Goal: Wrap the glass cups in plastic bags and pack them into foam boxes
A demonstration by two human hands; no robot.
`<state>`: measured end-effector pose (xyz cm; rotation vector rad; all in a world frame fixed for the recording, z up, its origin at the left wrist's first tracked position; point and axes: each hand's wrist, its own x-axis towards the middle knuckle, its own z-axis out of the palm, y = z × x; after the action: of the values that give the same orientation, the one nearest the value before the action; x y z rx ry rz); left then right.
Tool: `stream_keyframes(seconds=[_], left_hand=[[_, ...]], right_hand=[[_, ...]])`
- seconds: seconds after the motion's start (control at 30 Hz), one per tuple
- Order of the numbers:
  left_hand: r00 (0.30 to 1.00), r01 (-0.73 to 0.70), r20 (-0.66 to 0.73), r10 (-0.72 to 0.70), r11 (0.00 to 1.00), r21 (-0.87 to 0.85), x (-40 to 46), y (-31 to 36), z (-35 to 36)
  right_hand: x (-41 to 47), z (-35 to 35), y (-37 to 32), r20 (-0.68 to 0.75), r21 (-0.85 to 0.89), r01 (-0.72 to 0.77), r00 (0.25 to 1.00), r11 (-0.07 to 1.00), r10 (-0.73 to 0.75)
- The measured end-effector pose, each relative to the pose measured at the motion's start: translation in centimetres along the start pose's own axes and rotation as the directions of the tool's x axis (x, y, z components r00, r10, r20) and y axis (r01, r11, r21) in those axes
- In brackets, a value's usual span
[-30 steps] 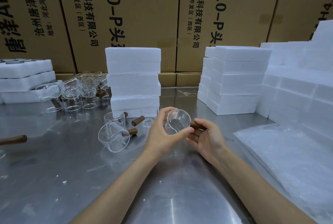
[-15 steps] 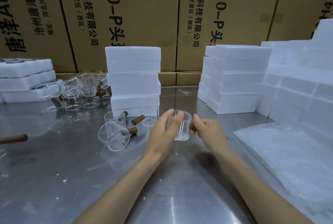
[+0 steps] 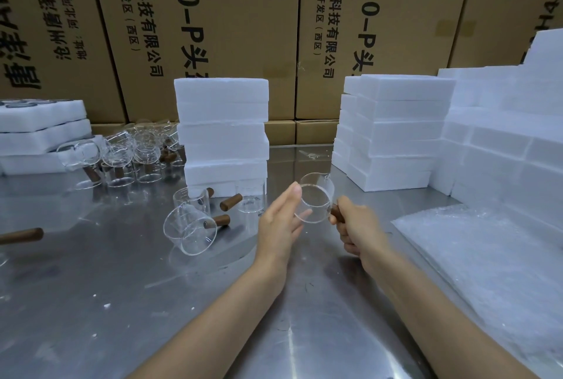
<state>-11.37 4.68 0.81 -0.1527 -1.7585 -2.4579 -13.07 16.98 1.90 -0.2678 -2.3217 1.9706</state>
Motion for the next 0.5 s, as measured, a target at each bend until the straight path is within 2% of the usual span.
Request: stream_keyframes(seconds=[0.1,0.23,0.37,0.5], left_hand=[[0.999,-0.004,-0.049,0.003,1.0,-0.027,-0.09,0.04,0.01],[0.988,-0.117,-0.074,0.135,0.971,0.21,-0.4,-0.24,0.26],[0.957,-0.239,-0.037,0.286,0.858,0.454,-0.21,-0.48,0.2],[0.897,-0.388,0.089,0.433,0.676,0.627,-0.35,-0.24,-0.21]], right_hand=[[-0.01,0.26,-0.04,-0.026,-0.044,0.018,0.999,0.999,-0.019],[-0.07,0.25,0.21,0.001,-0.037,0.017,1.0,0.999,-0.017],[-0.18,-0.09,0.44,0.088,0.101,-0.079,0.994,0.992,0.07],[0.07,-0.59,0.34,0.194,0.221,-0.198,0.968,0.955,0.156]])
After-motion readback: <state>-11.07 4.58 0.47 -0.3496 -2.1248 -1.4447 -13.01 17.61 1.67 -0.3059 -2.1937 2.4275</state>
